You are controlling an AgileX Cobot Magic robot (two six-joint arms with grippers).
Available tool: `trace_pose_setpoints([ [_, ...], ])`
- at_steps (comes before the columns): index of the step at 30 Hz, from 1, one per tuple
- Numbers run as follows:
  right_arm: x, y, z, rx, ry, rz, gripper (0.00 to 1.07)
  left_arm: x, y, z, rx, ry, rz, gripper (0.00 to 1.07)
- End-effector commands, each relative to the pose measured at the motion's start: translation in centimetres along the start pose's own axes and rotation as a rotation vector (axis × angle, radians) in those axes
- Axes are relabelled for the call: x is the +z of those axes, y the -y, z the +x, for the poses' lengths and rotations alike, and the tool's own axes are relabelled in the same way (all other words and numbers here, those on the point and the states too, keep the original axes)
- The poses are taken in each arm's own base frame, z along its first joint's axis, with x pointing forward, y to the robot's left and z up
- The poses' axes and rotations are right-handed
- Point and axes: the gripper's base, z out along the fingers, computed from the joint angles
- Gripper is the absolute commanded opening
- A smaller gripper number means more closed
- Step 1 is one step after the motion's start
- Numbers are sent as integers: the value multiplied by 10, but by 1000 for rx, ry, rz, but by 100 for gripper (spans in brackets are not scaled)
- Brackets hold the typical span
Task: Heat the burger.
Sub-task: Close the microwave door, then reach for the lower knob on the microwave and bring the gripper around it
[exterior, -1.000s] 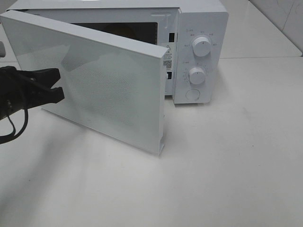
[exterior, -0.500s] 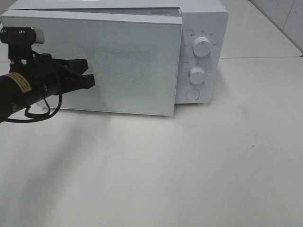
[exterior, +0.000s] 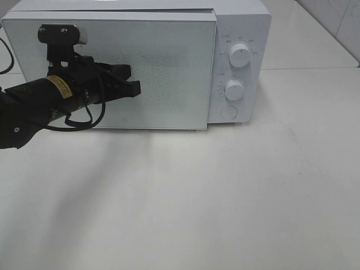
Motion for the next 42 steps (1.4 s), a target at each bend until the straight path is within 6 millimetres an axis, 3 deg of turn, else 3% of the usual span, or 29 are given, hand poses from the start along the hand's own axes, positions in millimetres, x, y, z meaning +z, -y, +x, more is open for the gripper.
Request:
trace_pose_setpoints([
  [1,-3,0,1,-1,33,2,74,12,-2,-12,-59,75,-35,0],
  [13,-3,0,1,-1,33,2,74,47,20,-10,-45,56,15,0],
  [15,-3,0,1,-1,33,2,74,60,22,-9,-46,47,17,0],
  [22,-3,0,1,-1,33,2,74,70,23,-16,-53,60,23,0],
  [28,-3,0,1,-2,33,2,74,64,32,-19,-89,46,70,0],
  [30,-3,0,1,-2,33,2,74,46,50,-19,-101,19,126,0],
  [33,-3,0,1,-2,33,2,74,41,54,-17,-100,7,134,0],
  [35,-3,0,1,-1,33,2,74,19,69,-8,-83,-45,163,0],
  [36,-3,0,1,-1,33,2,74,19,69,-8,-83,-45,163,0],
  [37,-3,0,1,-1,33,2,74,14,72,-7,-77,-72,166,10],
  [38,-3,0,1,-1,33,2,74,3,78,-1,-51,-147,169,35],
  [39,-3,0,1,-1,33,2,74,3,78,-1,-51,-147,169,35],
  [40,-3,0,1,-1,33,2,74,-2,80,1,-40,-177,170,49],
  [41,-3,0,1,-1,33,2,74,-11,84,3,-30,-229,165,83],
  [42,-3,0,1,-1,33,2,74,-11,84,3,-30,-229,165,83],
])
